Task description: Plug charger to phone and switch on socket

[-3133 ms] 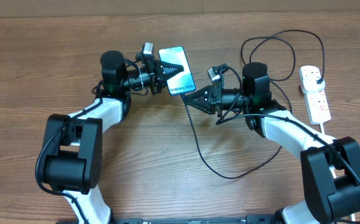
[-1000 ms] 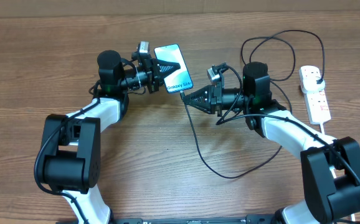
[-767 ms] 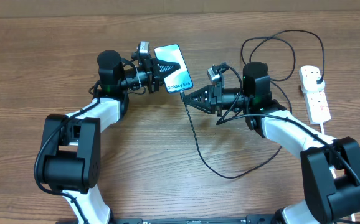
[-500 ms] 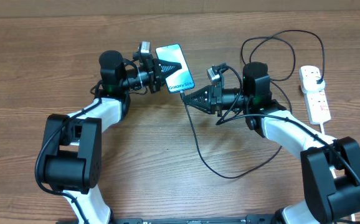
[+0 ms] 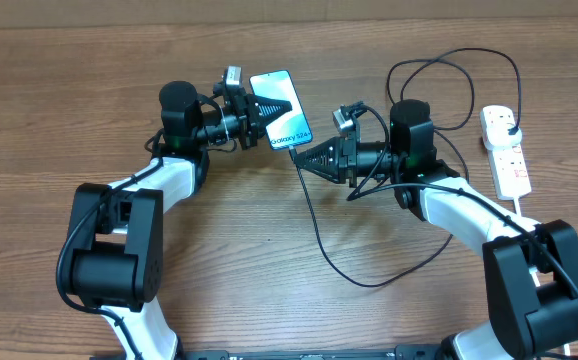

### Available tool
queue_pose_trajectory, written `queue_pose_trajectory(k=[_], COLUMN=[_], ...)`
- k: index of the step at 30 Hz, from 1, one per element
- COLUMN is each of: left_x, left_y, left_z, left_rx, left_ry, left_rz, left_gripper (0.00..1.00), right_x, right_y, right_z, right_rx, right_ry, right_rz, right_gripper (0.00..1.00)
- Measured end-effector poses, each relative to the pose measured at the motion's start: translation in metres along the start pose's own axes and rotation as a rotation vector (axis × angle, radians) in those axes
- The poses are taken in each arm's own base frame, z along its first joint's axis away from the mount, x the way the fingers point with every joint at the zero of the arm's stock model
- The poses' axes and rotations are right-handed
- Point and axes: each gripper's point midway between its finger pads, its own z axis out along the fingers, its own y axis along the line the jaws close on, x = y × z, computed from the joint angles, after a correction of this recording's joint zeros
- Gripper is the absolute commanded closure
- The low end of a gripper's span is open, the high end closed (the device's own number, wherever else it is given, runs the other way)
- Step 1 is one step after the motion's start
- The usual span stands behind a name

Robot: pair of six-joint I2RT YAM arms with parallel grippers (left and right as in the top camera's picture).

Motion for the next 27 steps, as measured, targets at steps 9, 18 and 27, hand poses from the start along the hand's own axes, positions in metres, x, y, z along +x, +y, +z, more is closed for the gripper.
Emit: queue_pose_trajectory(k=[9,18,27], left_x=[-0.001,0.000,0.000], left_y=[0.000,0.000,0.000], left_z=[-0.001,-0.001,-0.001], left_rx=[0.000,0.000,0.000], left_ry=[-0.005,0.004,0.003], left_rz=[0.002,0.001,0.002], left_gripper=[0.96,0.96,0.96], right_x=[-0.002,-0.006,-0.006], right_y=[-0.001,-0.011,-0.010], right_z=[-0.003,-0.004,-0.004], right_rx=[0.001,0.037,0.036], right_ry=[-0.008,-0.038,-0.038], right_rz=[0.003,0.028,0.012], right_gripper=[0.96,0.96,0.96])
